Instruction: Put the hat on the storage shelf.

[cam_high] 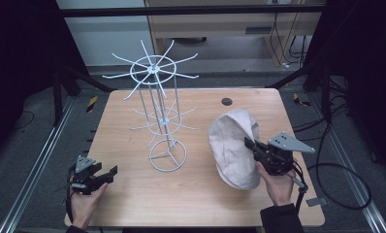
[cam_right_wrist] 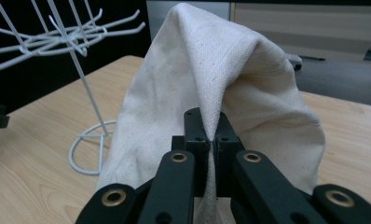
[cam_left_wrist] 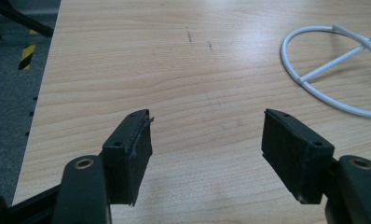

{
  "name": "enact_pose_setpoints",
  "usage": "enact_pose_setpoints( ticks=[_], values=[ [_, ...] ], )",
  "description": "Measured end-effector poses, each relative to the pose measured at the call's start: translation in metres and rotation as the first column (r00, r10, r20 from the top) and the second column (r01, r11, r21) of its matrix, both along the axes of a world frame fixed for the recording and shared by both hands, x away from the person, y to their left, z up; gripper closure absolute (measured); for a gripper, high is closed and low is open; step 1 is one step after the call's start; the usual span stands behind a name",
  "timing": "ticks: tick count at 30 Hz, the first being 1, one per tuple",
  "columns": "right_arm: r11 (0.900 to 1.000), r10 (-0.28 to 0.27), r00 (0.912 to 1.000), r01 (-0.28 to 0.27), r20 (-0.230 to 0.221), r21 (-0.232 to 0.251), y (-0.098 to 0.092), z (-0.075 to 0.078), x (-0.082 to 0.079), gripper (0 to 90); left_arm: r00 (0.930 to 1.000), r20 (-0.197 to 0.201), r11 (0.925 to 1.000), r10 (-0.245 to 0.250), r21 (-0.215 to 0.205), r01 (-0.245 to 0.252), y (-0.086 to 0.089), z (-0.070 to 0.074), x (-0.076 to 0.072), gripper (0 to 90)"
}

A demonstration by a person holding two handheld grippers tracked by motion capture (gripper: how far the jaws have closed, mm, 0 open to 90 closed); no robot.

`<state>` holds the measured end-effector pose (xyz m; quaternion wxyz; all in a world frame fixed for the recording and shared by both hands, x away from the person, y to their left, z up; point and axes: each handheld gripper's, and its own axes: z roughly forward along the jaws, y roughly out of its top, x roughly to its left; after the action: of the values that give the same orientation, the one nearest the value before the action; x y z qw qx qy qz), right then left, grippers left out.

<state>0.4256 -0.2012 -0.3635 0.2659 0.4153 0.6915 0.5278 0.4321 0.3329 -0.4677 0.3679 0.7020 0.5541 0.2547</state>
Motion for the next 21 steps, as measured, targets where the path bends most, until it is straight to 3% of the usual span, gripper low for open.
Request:
enact_pose_setpoints(
  ticks=[13,21],
  values=[
    [1.0,0.013,0.9968,-0.015,0.079,0.027,-0.002,0.016,-0.005,88.5,1.0,0.001,1.0,0.001,0.001,-0.001,0.0,0.0,0.0,33.0],
    [0.998,0.018,0.9896,-0.026,0.143,0.055,-0.003,0.03,-0.01,88.5,1.0,0.0,1.0,-0.001,0.001,0.001,-0.001,0.0,0.001,33.0]
  ],
)
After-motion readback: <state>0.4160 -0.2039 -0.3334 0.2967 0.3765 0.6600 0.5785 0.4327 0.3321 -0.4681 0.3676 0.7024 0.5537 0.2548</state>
